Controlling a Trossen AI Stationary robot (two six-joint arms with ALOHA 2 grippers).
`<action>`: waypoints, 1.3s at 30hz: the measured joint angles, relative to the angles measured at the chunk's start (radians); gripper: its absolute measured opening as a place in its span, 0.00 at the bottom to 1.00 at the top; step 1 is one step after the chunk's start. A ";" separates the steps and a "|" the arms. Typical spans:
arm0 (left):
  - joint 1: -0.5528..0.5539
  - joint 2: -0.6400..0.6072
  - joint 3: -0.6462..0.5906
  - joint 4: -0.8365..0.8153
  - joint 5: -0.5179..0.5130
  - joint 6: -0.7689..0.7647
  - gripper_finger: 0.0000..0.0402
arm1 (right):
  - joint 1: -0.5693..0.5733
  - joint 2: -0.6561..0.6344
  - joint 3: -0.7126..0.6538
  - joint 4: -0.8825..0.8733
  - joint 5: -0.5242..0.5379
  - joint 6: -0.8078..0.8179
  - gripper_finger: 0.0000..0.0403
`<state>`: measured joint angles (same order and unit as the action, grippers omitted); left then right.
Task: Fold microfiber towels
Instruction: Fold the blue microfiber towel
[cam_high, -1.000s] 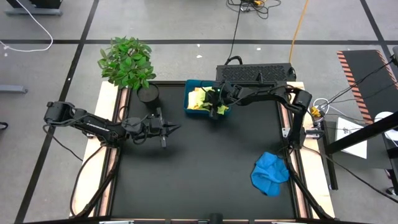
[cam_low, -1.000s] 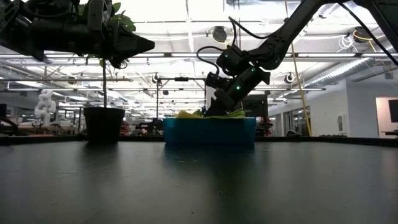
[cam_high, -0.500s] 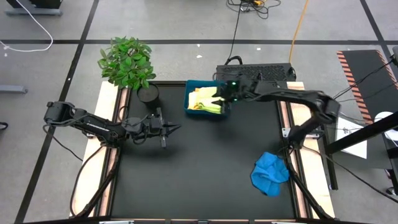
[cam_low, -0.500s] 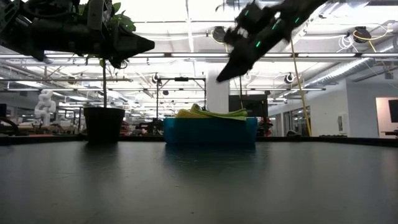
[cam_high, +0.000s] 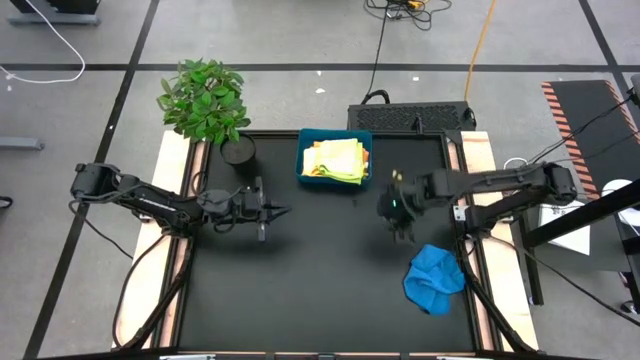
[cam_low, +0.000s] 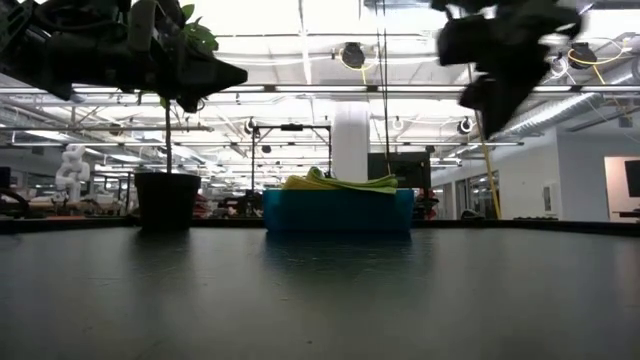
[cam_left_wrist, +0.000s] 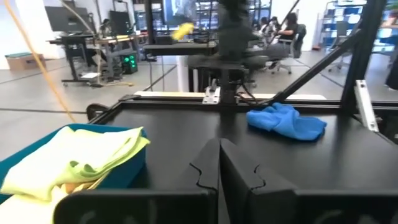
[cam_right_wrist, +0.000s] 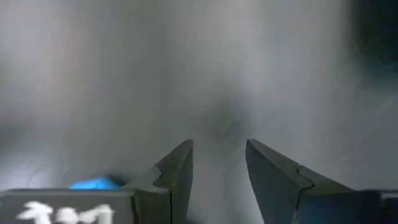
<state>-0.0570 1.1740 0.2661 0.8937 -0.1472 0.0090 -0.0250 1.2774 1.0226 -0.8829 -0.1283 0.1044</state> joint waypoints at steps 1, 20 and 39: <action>0.000 0.000 0.000 -0.002 -0.007 0.000 0.04 | 0.035 0.000 -0.010 -0.024 0.000 0.036 0.35; -0.071 0.000 0.000 -0.001 -0.034 -0.086 0.06 | 0.240 0.000 -0.363 -0.029 -0.139 0.489 0.35; -0.081 -0.002 0.000 -0.007 -0.072 -0.034 0.06 | 0.246 -0.091 -0.401 0.197 -0.034 0.379 0.01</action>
<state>-0.1383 1.1717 0.2661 0.8870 -0.2188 -0.0247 0.2207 1.1862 0.6218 -0.6856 -0.1619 0.4832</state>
